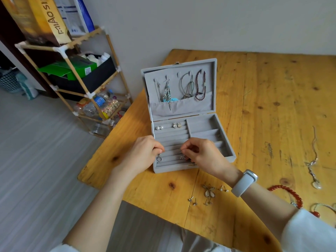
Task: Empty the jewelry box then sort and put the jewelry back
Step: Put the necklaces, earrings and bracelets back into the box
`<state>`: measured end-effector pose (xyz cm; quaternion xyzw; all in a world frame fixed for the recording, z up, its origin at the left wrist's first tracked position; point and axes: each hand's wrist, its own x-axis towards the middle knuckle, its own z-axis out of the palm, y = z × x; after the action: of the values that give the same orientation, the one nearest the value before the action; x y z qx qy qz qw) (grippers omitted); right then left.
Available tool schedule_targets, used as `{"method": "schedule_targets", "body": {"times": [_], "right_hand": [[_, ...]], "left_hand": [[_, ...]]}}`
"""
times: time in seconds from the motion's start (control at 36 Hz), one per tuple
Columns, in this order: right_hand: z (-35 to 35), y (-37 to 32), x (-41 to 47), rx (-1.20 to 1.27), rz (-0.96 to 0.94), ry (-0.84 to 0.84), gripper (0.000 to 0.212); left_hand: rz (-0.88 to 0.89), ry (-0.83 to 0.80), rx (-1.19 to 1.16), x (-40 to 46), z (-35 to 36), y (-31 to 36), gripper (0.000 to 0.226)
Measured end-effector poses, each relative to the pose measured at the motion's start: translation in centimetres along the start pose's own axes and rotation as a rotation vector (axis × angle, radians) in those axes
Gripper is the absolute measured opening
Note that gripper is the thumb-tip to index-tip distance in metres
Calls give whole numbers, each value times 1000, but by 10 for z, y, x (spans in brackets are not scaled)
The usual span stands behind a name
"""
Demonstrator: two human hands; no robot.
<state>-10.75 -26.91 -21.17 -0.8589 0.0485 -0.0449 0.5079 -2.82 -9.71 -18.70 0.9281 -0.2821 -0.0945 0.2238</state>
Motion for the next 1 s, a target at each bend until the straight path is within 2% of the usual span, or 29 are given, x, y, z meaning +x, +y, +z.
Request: {"method": "schedule_targets", "body": {"times": [0.25,0.67,1.0], "right_hand": [[1,2,-1,4,-7,4,7],[-1,-5,2,4,1,9,8],[-5,-17,12,-50,3,-29,8]], "left_hand": [[45,114,-54,1,-2,-4,18],[-3,206,40,3,8,-4,7],[-93,97,-51,11,6,-9,11]]}}
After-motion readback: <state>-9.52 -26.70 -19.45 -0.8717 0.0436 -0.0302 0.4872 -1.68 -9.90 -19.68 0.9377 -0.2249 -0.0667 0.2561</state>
